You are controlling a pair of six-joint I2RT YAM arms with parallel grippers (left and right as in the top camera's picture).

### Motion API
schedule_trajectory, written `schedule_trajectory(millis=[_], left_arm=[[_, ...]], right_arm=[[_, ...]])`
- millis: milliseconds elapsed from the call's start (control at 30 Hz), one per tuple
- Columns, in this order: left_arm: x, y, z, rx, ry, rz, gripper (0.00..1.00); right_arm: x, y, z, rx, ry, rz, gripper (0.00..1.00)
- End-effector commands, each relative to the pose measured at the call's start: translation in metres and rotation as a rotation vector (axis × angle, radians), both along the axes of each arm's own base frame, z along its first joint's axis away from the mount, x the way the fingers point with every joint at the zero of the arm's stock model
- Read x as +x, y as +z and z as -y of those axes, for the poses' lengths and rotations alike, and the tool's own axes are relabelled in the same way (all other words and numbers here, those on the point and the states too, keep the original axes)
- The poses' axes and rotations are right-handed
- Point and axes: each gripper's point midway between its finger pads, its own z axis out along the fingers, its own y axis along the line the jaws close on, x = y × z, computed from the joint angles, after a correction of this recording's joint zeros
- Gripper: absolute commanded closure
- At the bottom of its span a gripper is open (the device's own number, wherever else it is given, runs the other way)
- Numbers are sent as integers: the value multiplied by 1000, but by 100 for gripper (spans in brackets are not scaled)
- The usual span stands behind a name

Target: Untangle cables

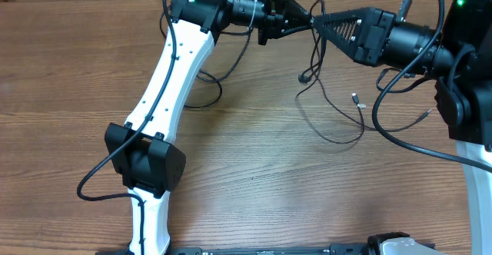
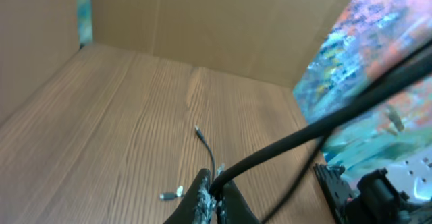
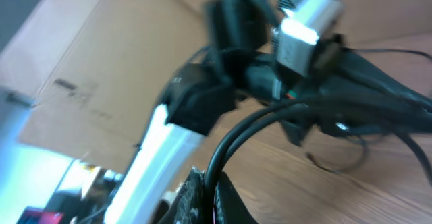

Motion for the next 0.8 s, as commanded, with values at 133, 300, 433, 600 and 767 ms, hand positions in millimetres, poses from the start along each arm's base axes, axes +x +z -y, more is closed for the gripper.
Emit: schedule_trajectory(millis=[133, 300, 433, 600, 767], left_arm=[[54, 16, -71, 180, 506, -87, 96], [48, 49, -116, 242, 743, -53, 96], [29, 75, -122, 220, 758, -16, 96], [-5, 117, -121, 118, 725, -32, 96], [-28, 149, -125, 61, 714, 34, 96]], right_arm=[[32, -48, 56, -224, -333, -107, 96], [41, -92, 69, -344, -376, -232, 75], [48, -126, 81, -427, -419, -343, 48], [59, -149, 63, -438, -276, -363, 23], [66, -154, 54, -427, -217, -345, 22]])
